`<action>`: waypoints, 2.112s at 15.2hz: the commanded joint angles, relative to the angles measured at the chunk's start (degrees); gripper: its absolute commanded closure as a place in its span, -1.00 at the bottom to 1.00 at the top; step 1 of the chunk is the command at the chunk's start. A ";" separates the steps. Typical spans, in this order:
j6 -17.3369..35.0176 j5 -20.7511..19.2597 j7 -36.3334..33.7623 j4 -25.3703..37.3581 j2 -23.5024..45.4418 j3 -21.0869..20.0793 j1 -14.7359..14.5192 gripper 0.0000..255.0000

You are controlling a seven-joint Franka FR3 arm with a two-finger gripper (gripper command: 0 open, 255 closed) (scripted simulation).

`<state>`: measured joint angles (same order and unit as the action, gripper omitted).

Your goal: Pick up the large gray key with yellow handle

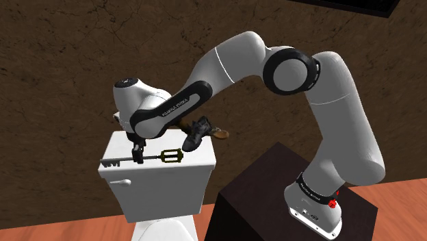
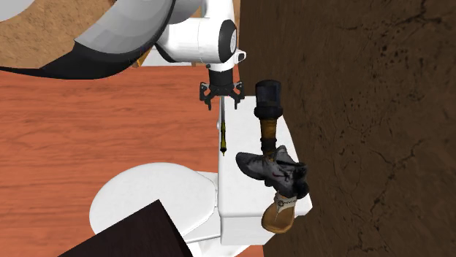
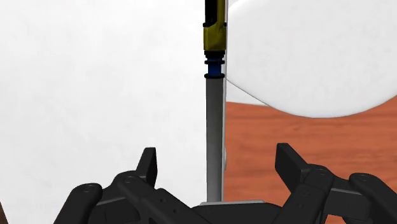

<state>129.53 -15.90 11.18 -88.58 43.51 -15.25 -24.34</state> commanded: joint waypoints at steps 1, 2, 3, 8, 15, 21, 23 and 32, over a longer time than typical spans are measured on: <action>1.03 -0.31 -0.13 0.06 1.06 0.24 -0.16 -1.00; 1.47 -0.44 -0.21 0.13 1.59 0.36 -0.24 -1.00; 1.91 -0.57 -0.29 0.23 2.12 0.48 -0.32 -1.00; 2.21 -0.64 -0.37 0.13 2.33 0.54 -0.36 1.00; 2.16 -0.64 -0.34 0.29 2.43 0.55 -0.37 1.00; -0.54 0.15 0.16 -0.10 -0.68 -0.17 0.11 1.00; -1.49 0.42 0.33 -0.12 -1.66 -0.40 0.26 1.00; -5.08 1.40 0.98 0.28 -4.90 -1.16 0.71 1.00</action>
